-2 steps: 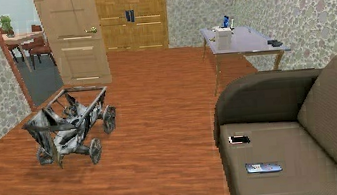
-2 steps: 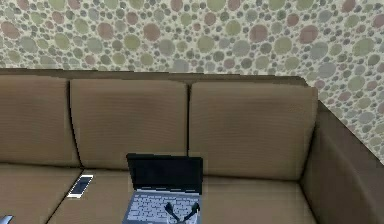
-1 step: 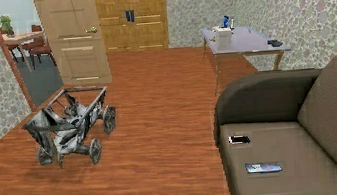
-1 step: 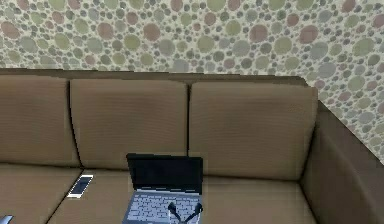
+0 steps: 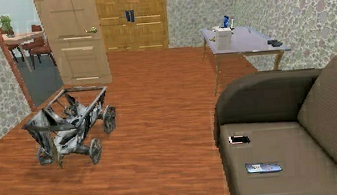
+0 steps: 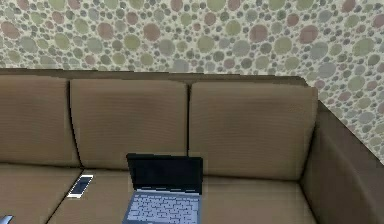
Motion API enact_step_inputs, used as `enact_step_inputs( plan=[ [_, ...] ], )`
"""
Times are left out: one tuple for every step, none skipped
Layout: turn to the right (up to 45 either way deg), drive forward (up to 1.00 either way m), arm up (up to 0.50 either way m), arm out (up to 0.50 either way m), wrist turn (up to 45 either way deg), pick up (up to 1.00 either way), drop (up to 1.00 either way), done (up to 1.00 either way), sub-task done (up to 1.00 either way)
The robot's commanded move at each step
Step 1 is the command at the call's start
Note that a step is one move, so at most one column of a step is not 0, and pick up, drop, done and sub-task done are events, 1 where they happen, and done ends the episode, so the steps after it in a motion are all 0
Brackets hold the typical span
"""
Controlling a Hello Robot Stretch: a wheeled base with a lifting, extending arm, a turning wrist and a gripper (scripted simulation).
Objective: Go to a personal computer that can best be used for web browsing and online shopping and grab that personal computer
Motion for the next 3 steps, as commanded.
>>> enact_step_inputs(
  plan=[
    [0.0, 0.00, 0.00, 0.00, 0.0, 1.00, 0.00, 0.00, 0.00],
    [0.0, 0.00, 0.10, 0.00, 0.0, 0.00, 0.00, 0.00, 0.00],
    [0.0, 0.00, 0.00, 0.00, 0.0, 0.00, 0.00, 1.00, 0.00]
  ],
)
